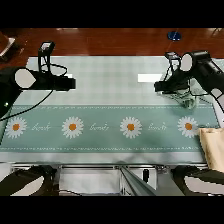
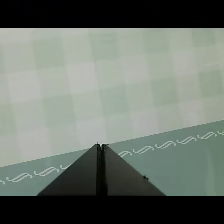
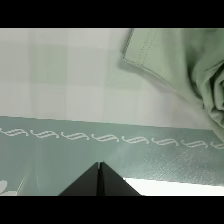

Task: Fold the shirts.

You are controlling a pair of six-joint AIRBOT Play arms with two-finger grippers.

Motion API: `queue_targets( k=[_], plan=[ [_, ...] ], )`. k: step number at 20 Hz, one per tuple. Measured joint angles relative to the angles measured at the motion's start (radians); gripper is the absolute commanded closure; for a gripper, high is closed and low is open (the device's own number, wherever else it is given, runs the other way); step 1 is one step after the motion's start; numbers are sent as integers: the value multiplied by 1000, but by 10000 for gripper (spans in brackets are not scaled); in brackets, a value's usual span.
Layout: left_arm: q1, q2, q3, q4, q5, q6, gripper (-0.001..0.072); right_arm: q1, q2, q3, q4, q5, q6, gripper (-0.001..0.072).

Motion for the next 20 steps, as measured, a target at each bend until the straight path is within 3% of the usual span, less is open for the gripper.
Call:
queue_targets(
  k=[20],
  plan=[
    [0, -2, 0, 0, 7, 0, 691, 0, 0, 0, -10, -35, 0, 693]
  ],
)
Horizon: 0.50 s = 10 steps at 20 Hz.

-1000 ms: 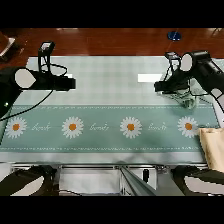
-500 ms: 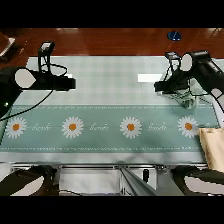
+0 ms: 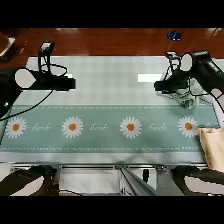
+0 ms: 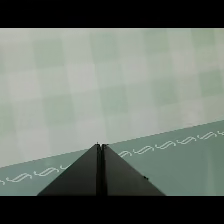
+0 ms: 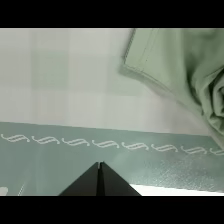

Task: Fold the shirts.

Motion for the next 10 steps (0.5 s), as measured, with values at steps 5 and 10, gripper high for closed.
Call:
queue_targets(
  k=[5, 10],
  plan=[
    [0, -37, 0, 0, 121, -2, 198, -8, 0, 0, -238, -143, 20, 294],
    [1, -105, 0, 3, 220, -2, 199, -156, -12, 1, -459, -274, 192, 297]
  ],
)
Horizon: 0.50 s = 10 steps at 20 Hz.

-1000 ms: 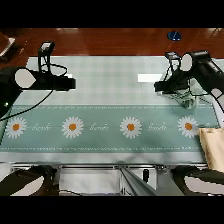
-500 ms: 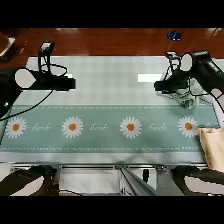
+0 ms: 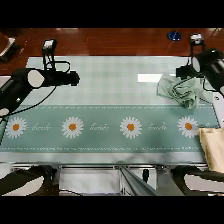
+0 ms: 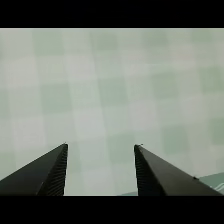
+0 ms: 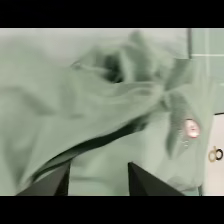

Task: Fold the shirts.

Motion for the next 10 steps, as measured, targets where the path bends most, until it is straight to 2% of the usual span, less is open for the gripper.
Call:
queue_targets(
  k=[5, 9, 10],
  plan=[
    [0, -51, 0, 1, 27, 0, 199, -212, -85, 0, 140, -94, 60, 298],
    [0, -69, 0, 1, 35, -1, 198, -310, -178, 0, 293, -135, 39, 306],
    [0, -71, 0, 1, 36, -1, 198, -322, -201, 0, 330, -137, 22, 341]
  ],
)
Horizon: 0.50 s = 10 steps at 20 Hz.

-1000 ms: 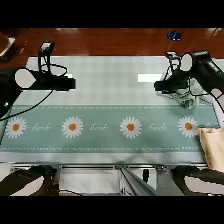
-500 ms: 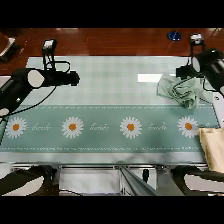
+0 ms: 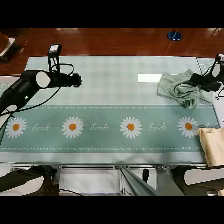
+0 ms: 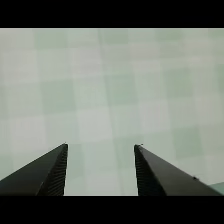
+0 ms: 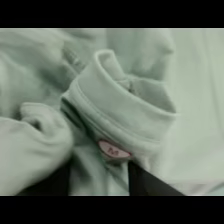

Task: Fold the shirts.

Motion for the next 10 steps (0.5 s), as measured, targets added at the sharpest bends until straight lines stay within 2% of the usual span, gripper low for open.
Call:
queue_targets(
  k=[2, 3, 5, 7, 10],
  plan=[
    [0, -2, 0, 0, -3, 0, 199, -15, -35, 0, 83, 3, -44, 667],
    [2, -2, 2, 2, -13, 0, 199, -19, -44, 1, 134, 10, -81, 694],
    [14, 2, 17, 15, -60, 1, 199, -26, -47, 7, 238, 41, -177, 694],
    [47, 20, 41, 50, -151, 2, 199, -27, -24, 37, 369, 111, -279, 695],
    [125, 102, 54, 85, -290, 5, 199, -29, 68, 119, 498, 142, -391, 695]
  ],
)
